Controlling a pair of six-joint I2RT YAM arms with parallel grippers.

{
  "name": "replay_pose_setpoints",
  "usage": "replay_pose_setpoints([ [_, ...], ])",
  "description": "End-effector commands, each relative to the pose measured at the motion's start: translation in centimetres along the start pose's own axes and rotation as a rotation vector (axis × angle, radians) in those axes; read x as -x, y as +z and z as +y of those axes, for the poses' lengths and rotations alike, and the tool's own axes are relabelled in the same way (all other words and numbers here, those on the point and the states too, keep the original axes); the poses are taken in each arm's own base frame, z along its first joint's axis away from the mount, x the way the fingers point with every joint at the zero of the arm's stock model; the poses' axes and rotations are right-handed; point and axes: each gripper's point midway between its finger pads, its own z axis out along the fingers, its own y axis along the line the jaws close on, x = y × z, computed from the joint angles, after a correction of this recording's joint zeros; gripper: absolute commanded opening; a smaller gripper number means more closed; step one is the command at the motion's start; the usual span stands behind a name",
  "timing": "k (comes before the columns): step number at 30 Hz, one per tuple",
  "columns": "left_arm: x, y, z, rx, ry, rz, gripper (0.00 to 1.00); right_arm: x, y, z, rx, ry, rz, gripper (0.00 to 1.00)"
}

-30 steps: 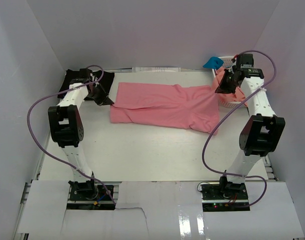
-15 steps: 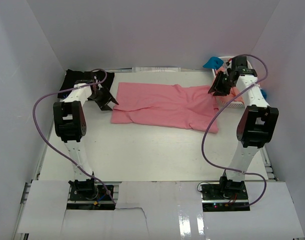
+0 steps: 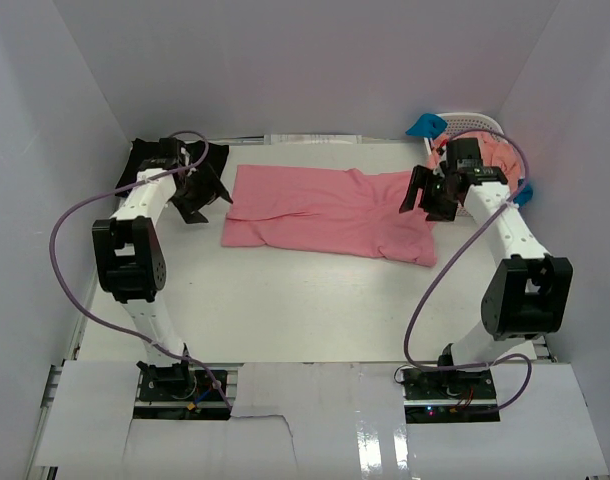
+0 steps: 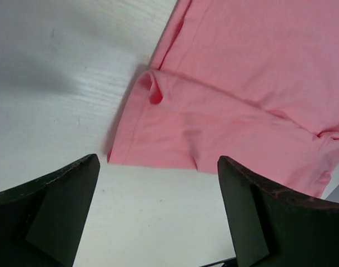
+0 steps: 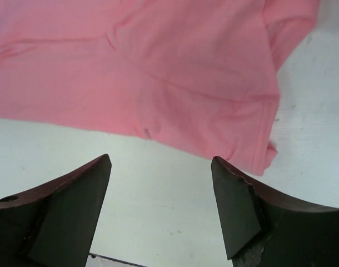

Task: Fold and stack the t-shirts
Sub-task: Fold the flattened tshirt in 1/3 of the way

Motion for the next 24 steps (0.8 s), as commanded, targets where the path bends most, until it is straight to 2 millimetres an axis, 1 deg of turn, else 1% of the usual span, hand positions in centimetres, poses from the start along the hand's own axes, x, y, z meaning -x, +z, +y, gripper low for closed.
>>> replay_pose_setpoints([
  [1, -2.2, -2.0, 1.4, 0.048, 0.029, -0.013, 0.98, -4.3, 0.7, -1.2, -0.022, 0.037, 0.071, 0.79],
  [2, -2.6, -1.7, 1.8, 0.052, 0.026, -0.009, 0.98, -6.0, 0.9, -1.6, -0.024, 0.043, 0.083, 0.79],
  [3, -3.2, -1.5, 2.2, 0.058, 0.021, 0.0, 0.98, -6.8, 0.9, -1.7, -0.021, 0.046, 0.087, 0.79],
  [4, -4.4, -1.1, 3.0, 0.067, 0.006, 0.025, 0.98, -8.0, 0.8, -2.0, -0.023, 0.052, 0.093, 0.79],
  [6, -5.1, -0.8, 3.2, 0.051, -0.001, 0.028, 0.98, -8.6, 0.7, -2.2, -0.026, 0.058, 0.086, 0.79],
  [7, -5.9, -0.8, 3.4, 0.046, -0.009, 0.04, 0.98, -8.7, 0.4, -2.2, -0.021, 0.059, 0.078, 0.79],
  [8, -6.1, -0.9, 3.2, 0.023, -0.006, 0.034, 0.98, -9.3, 0.5, -2.4, -0.026, 0.063, 0.089, 0.79],
  [10, -6.8, -1.2, 3.3, 0.01, -0.002, 0.036, 0.98, -9.8, 0.5, -2.4, -0.025, 0.069, 0.094, 0.79],
  [11, -6.8, -1.4, 3.2, 0.0, 0.011, 0.029, 0.98, -10.4, 0.6, -2.6, -0.028, 0.073, 0.108, 0.78],
  [14, -7.4, -1.7, 3.7, 0.009, 0.03, 0.029, 0.98, -11.1, 0.8, -3.1, -0.048, 0.08, 0.115, 0.77],
  [16, -7.9, -1.7, 3.8, 0.012, 0.041, 0.033, 0.98, -11.2, 0.8, -3.2, -0.047, 0.085, 0.11, 0.75],
  [17, -8.8, -1.5, 3.3, 0.011, 0.066, 0.049, 0.98, -11.3, 0.9, -3.1, -0.044, 0.091, 0.113, 0.73],
  [19, -9.0, -1.3, 3.6, 0.018, 0.068, 0.051, 0.98, -11.5, 1.1, -3.4, -0.053, 0.099, 0.118, 0.7],
  [20, -9.2, -1.0, 3.7, 0.022, 0.069, 0.058, 0.98, -11.5, 1.2, -3.6, -0.066, 0.1, 0.115, 0.65],
  [22, -9.3, -0.7, 3.7, 0.022, 0.073, 0.067, 0.98, -11.8, 1.4, -4.1, -0.089, 0.103, 0.125, 0.64],
  [24, -9.4, -0.3, 3.7, 0.026, 0.076, 0.074, 0.97, -11.6, 1.4, -4.8, -0.129, 0.1, 0.115, 0.65],
])
